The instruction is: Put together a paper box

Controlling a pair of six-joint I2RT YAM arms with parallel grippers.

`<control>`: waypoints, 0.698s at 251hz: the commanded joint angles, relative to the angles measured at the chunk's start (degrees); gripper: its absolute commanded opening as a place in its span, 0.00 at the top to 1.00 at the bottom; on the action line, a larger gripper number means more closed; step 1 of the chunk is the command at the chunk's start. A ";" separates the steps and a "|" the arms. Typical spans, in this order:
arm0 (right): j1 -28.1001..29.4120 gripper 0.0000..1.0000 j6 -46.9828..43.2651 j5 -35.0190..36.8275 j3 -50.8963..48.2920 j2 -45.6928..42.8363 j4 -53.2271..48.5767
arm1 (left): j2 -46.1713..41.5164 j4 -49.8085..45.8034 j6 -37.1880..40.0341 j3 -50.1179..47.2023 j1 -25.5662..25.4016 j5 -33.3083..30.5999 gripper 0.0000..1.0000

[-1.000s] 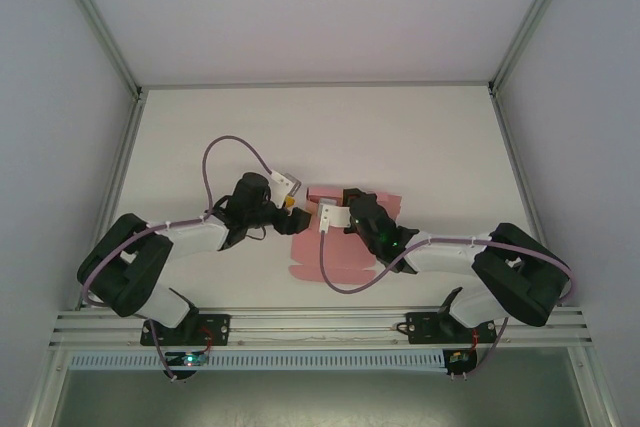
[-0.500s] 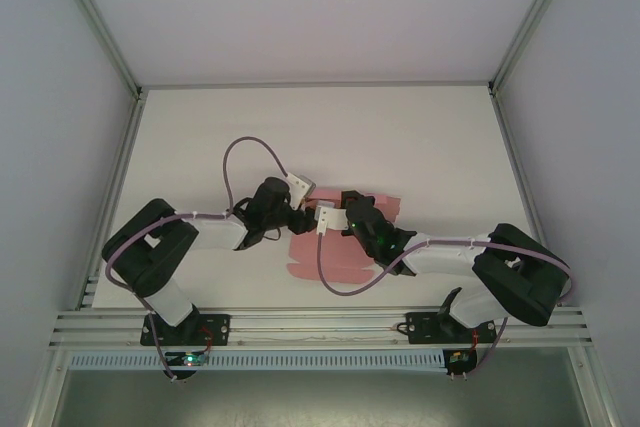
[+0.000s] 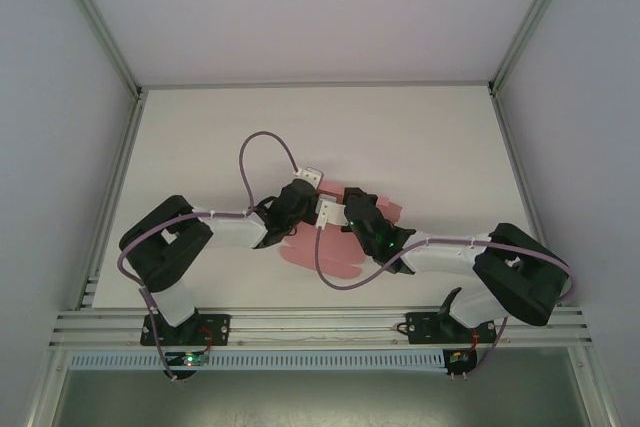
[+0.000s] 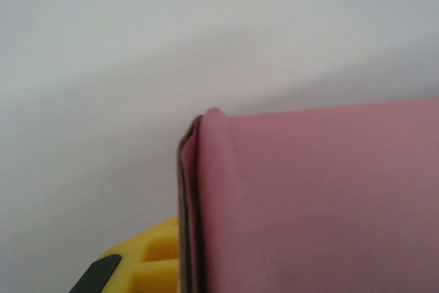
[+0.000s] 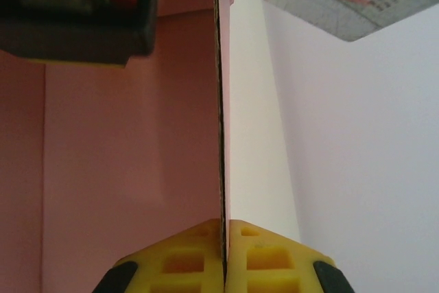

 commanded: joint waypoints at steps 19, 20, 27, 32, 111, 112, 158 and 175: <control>0.76 1.00 3.15 2.09 1.10 -0.78 -6.32 | 4.67 -10.63 -10.09 -0.06 2.68 -22.67 0.99; 0.81 1.00 3.17 2.15 1.14 -0.76 -6.31 | 4.72 -10.79 -10.28 -0.03 2.66 -22.94 0.99; 0.77 1.00 3.28 2.20 1.20 -0.68 -6.54 | 5.06 -12.62 -11.77 0.39 2.64 -24.50 0.99; 0.81 1.00 3.28 2.20 1.21 -0.59 -6.66 | 5.25 -13.47 -12.24 0.60 2.63 -25.50 0.99; 0.60 1.00 4.10 0.97 2.06 0.61 -7.82 | -0.78 0.34 -5.14 -6.38 2.68 -6.09 0.60; 0.59 1.00 4.09 0.97 2.14 0.63 -7.85 | -0.94 0.23 -5.08 -6.35 2.65 -5.86 0.59; 0.07 1.00 5.14 1.64 3.35 1.84 -8.48 | -8.33 -1.98 -4.45 -6.93 2.55 3.41 0.48; -0.27 1.00 5.83 2.36 3.82 2.17 -8.57 | -10.55 -3.51 -5.19 -7.11 2.57 4.85 0.37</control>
